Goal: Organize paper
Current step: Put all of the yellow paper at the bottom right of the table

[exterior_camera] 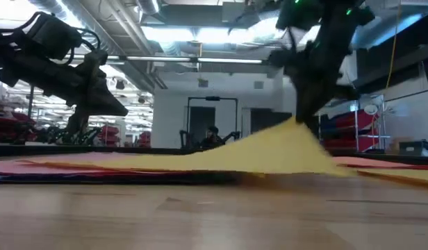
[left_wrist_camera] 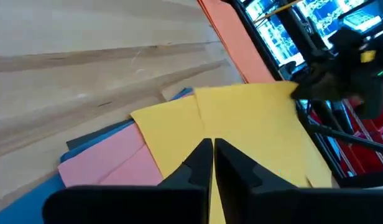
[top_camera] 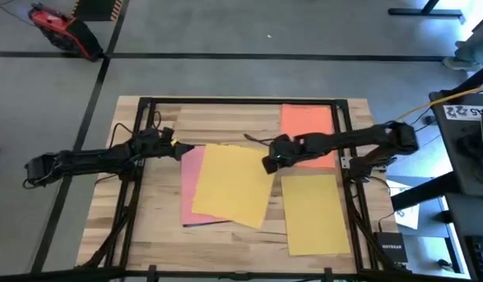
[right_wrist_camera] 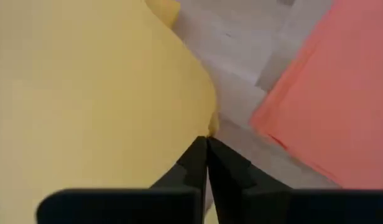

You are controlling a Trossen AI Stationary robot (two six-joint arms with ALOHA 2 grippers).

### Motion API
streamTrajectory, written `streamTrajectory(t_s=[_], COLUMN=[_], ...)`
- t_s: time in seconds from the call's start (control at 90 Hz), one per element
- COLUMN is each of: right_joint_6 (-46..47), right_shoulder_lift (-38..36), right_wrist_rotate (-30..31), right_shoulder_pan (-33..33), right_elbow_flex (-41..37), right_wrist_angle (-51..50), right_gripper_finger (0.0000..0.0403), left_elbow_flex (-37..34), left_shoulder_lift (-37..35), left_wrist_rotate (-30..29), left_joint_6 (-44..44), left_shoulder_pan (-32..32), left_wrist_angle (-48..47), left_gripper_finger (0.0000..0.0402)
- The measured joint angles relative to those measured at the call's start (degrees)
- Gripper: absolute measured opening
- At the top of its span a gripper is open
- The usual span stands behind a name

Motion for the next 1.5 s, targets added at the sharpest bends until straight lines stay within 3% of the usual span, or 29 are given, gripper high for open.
streamTrajectory(t_s=[0.233, 0.389, 0.678, 1.044, 1.5], right_joint_6=[-3.6, -5.9, 1.5, 3.2, 12.6], right_shoulder_lift=[-9.1, -13.1, -17.5, -19.2, -19.2], right_wrist_rotate=[-5.9, -6.3, -4.8, -5.5, -8.3], right_shoulder_pan=[2.2, 3.8, 6.3, 13.6, 20.9], right_elbow_flex=[0.1, 0.1, 0.1, 0.0, -7.0], right_wrist_angle=[-17.7, -29.7, -39.7, -44.4, -42.8], right_gripper_finger=[0.0, 0.0, 0.0, 0.0, 0.0], left_elbow_flex=[0.0, 0.0, 0.0, 0.0, 0.0], left_shoulder_lift=[0.0, 0.0, 0.0, 0.2, 0.3], left_wrist_rotate=[0.0, 0.0, 0.0, -0.2, -0.3], left_joint_6=[-0.5, 0.1, 0.0, 0.4, 0.2], left_shoulder_pan=[0.0, 0.0, 0.0, 0.0, 0.0], left_wrist_angle=[0.0, 0.0, -0.1, -1.4, -1.4], left_gripper_finger=[0.0, 0.0, 0.0, 0.0, 0.0])
